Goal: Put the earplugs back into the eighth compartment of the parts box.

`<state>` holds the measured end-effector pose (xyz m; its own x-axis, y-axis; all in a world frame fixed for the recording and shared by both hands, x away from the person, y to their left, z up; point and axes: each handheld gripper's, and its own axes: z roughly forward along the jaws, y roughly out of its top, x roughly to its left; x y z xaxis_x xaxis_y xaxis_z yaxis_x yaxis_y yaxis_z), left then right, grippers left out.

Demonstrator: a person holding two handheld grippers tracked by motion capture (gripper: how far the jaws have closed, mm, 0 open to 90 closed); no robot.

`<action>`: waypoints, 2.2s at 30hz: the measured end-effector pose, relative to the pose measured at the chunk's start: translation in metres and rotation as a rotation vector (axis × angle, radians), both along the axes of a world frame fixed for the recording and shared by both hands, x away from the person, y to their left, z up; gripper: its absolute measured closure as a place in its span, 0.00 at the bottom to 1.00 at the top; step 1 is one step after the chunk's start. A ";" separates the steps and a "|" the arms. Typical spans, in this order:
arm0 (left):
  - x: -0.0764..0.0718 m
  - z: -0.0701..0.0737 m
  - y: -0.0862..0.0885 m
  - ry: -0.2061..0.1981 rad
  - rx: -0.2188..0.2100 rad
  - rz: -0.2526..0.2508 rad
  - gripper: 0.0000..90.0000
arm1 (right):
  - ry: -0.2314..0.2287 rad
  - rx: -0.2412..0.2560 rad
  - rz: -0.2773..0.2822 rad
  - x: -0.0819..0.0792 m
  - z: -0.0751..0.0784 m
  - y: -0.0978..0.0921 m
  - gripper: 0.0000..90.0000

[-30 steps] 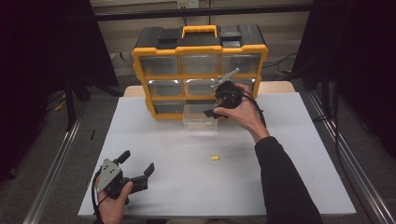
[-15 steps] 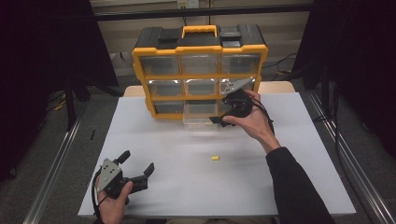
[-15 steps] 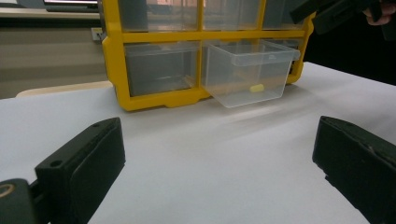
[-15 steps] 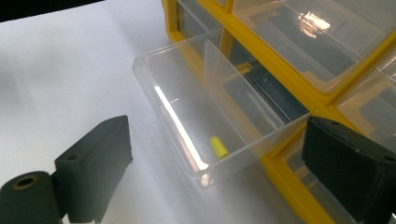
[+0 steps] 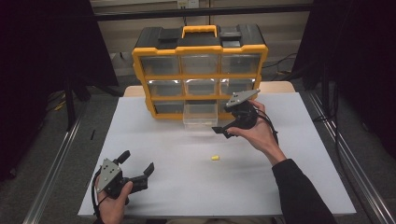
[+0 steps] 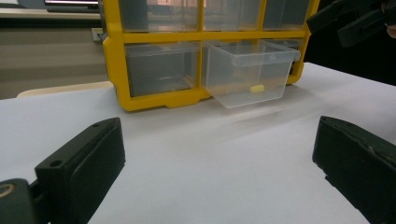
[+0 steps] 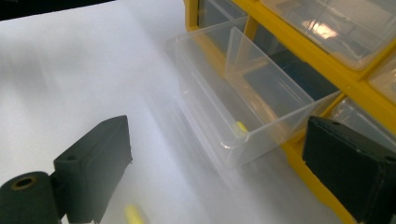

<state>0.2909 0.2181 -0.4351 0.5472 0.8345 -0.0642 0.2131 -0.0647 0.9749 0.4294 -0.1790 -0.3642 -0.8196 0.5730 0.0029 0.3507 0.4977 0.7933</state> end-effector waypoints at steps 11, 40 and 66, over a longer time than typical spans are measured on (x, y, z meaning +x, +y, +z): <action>0.000 0.000 -0.001 -0.001 0.001 -0.002 0.03 | 0.019 -0.006 0.041 -0.017 -0.012 0.003 0.10; -0.001 0.001 0.000 -0.008 0.009 -0.005 0.03 | 0.163 -0.162 0.163 -0.033 -0.050 0.020 0.24; 0.000 0.000 0.000 0.000 0.012 -0.006 0.03 | 0.257 -0.317 0.255 -0.021 -0.076 0.035 0.64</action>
